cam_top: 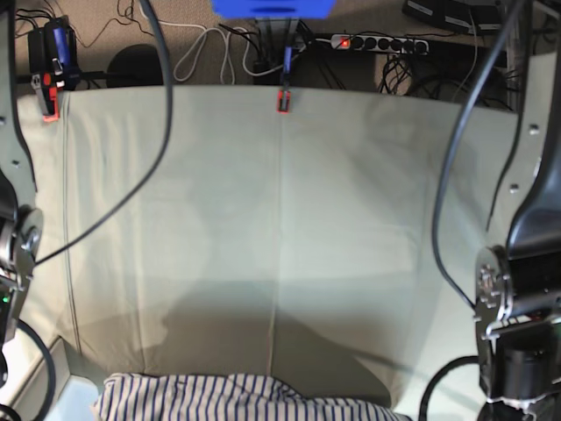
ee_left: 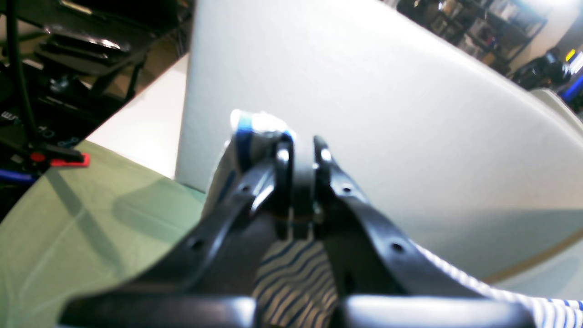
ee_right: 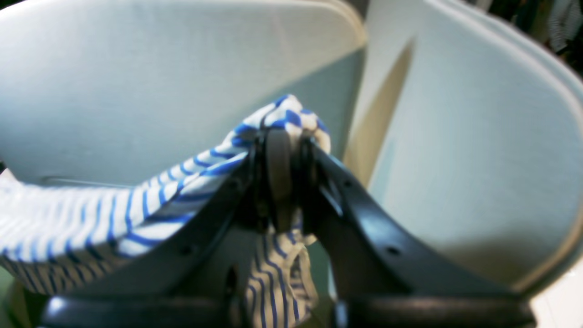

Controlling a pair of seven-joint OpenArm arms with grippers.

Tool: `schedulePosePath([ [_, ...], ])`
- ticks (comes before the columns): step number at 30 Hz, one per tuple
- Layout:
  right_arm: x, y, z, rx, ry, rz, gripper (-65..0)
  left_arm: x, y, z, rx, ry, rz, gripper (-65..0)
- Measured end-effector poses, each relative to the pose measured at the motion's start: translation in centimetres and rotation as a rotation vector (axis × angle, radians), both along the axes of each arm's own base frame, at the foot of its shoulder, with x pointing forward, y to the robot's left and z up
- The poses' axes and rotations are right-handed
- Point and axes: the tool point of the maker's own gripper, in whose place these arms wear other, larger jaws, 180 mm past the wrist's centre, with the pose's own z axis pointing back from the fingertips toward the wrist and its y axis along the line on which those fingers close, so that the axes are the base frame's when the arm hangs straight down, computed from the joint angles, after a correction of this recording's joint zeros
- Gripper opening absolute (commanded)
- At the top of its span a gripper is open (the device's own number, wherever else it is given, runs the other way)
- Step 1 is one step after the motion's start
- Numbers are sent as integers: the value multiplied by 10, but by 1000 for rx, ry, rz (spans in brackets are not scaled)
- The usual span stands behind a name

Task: Layout the t-shirt on the table in an organized manner, then fold the t-shirt properly
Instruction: 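Lift the shirt up with both grippers and shake it out, then lay the shirt flat by pulling both grippers back across the table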

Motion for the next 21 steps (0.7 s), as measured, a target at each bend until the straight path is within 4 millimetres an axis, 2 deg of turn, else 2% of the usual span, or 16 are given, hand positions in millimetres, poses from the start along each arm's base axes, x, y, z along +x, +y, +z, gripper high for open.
schedulePosePath([
  [5,-19,-11,-10,-44,-12,-16,-650,-3,9,-16,5,27,9,-650],
  [8,-36,-18,-47,-42,47,-26,-650,-15,32,-34,32,51,45,-650],
  [11,-53,-25,-78,-23,95,-46,-650,-28,41,-25,66,-3,58,-650],
  [13,-56,-27,-75,-28,86,-52,-650,-35,38,-1,87,-72,43,-650],
  [16,-59,-23,-51,-49,47,-49,-650,-44,32,29,110,-134,29,-650],
  [18,-71,-19,-38,-84,25,-51,-650,-55,29,27,133,-120,-1,-650],
  [20,-87,-12,-42,-127,20,-43,-650,-68,36,4,127,-79,3,-650],
  [21,-95,-7,-51,-140,31,-35,-650,-76,42,-16,117,-42,16,-650],
])
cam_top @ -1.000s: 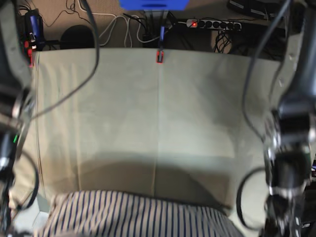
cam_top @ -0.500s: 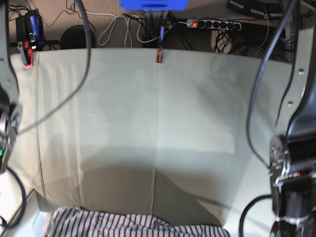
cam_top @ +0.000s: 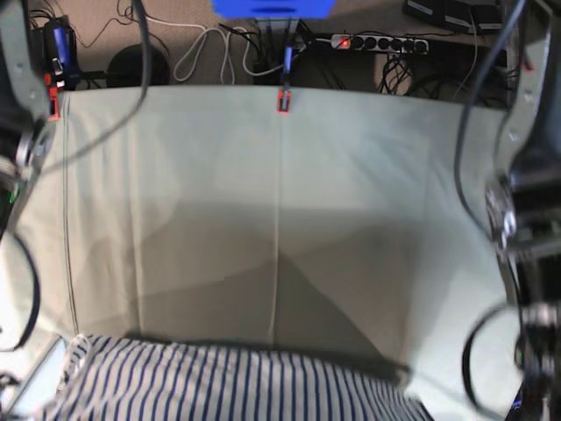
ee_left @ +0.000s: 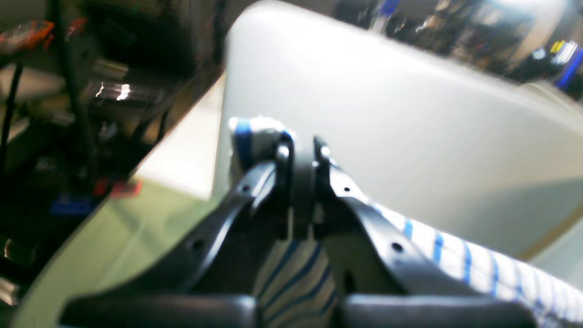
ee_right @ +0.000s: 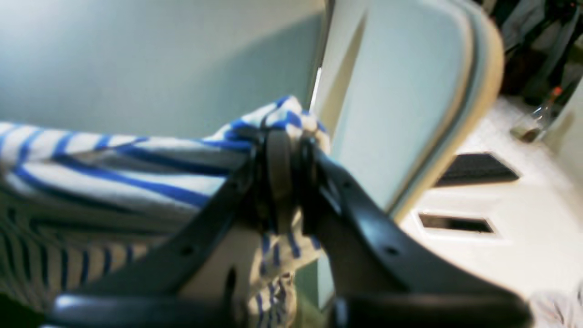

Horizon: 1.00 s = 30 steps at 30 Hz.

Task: Layout the t-shirt on the table in an organized manner, then fold the t-shirt properly
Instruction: 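Lay the shirt flat by pulling both grippers back across the table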

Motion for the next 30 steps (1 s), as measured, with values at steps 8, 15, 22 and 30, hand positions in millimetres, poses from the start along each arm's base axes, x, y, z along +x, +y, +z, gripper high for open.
schedulePosePath([
  [8,-96,30,-101,-87,183,46,-650,-93,15,-156,-38,241,56,-650],
  [15,-187,54,-174,-52,361,139,-650,-206,42,-235,-178,367,169,-650],
  [22,-262,56,-237,-11,591,144,-650,-295,70,-284,-375,469,252,-650],
  [30,-288,43,-246,4,640,108,-650,-334,92,-292,-377,505,326,-650],
])
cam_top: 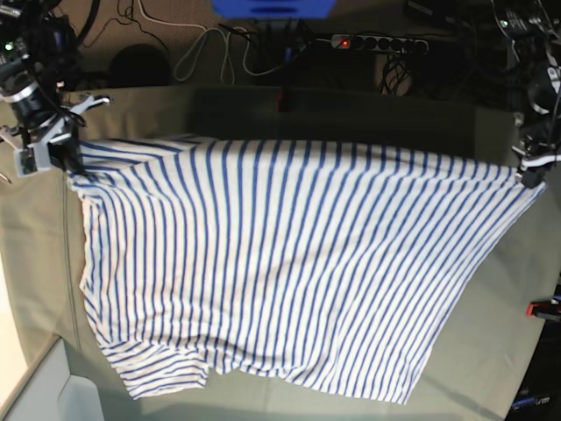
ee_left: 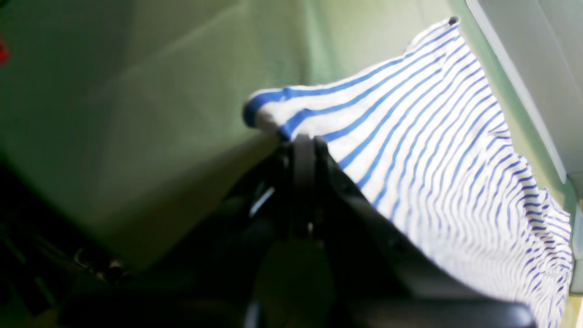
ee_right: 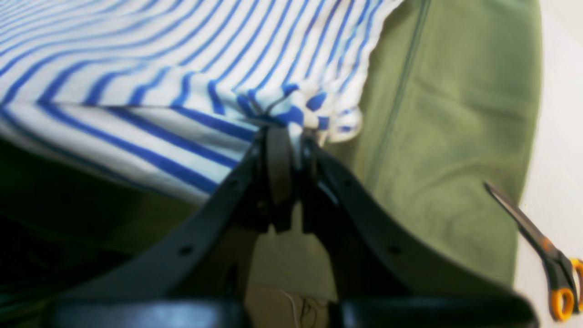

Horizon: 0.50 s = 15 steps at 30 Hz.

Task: Layout the t-shirt on the table in an organized manner, then fold the t-shirt properly
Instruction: 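Lay the shirt flat by pulling both grippers back across the table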

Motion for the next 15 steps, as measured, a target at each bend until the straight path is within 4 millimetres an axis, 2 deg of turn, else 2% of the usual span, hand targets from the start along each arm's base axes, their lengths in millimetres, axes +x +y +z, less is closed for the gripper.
schedulePosePath([
  [3,-9,-9,-2,-7,12,-38,-650,-10,-6,1,4,19,-16,-650],
  [11,-28,-8,-12,5,60,-60,-650,-19,-13,-7,-20,26,3,-650],
  [15,-38,-18,-12,6,62,-124,-650,-30,-14,-11,-20,52,1,-650],
])
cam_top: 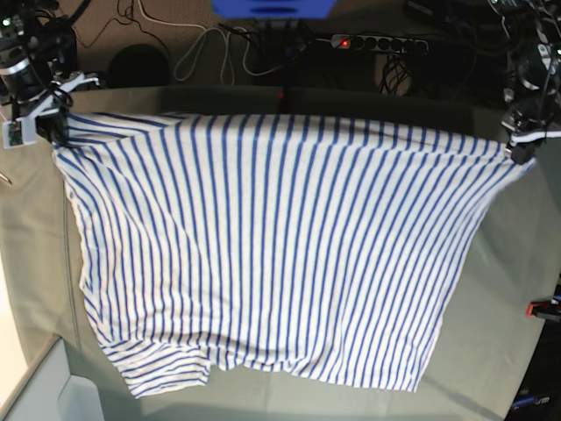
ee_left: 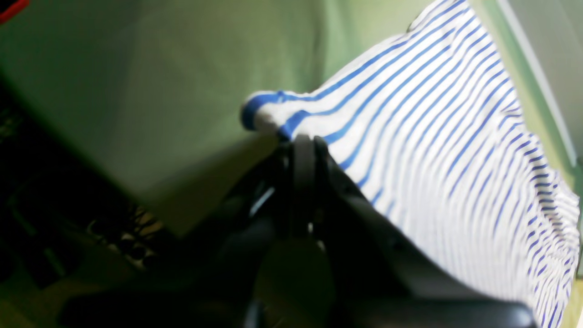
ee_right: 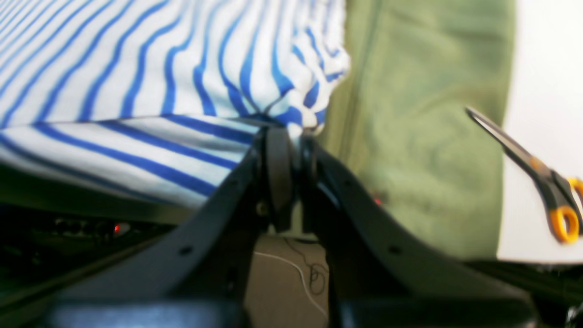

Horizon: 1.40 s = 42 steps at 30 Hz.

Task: Layout the t-shirt on the table in an organized manner, then fold the t-shirt properly
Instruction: 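Lay the shirt flat by pulling both grippers back across the table, then regrasp the shirt edge with both grippers, pulling it taut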

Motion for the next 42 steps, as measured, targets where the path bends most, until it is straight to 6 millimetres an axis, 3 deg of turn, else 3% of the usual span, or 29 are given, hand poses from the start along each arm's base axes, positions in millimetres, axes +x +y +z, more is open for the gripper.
schedulePosePath([
  [8,-5,2,-4,9,13,-15,-650,-7,0,-4,-2,17,2,-650],
  [14,18,22,-6,42,-17,48,-650,20,1,10,0,-55,6,-650],
  [18,29,32,-25,33,30,98,-650,34,2,15,-1,-87,14,-650],
  [24,57,31,-48,-6,72,82,-650,68,-14,11,-46,-118,-22,-650],
  [27,76,22,-42,-40,49,70,-650,84,-23,14,-57,-132,-46,-650],
  [32,111,14,-24,-92,-13,65,-650,126,-37,42,-17,-210,-104,-650],
  [35,127,12,-28,-73,-13,63,-650,148,-43,53,68,-210,-144,-650],
  [38,144,7,-37,-44,-2,56,-650,171,-48,45,86,-184,-164,-650],
  [42,164,3,-45,-3,6,51,-650,186,-49,16,31,-120,-152,-650],
])
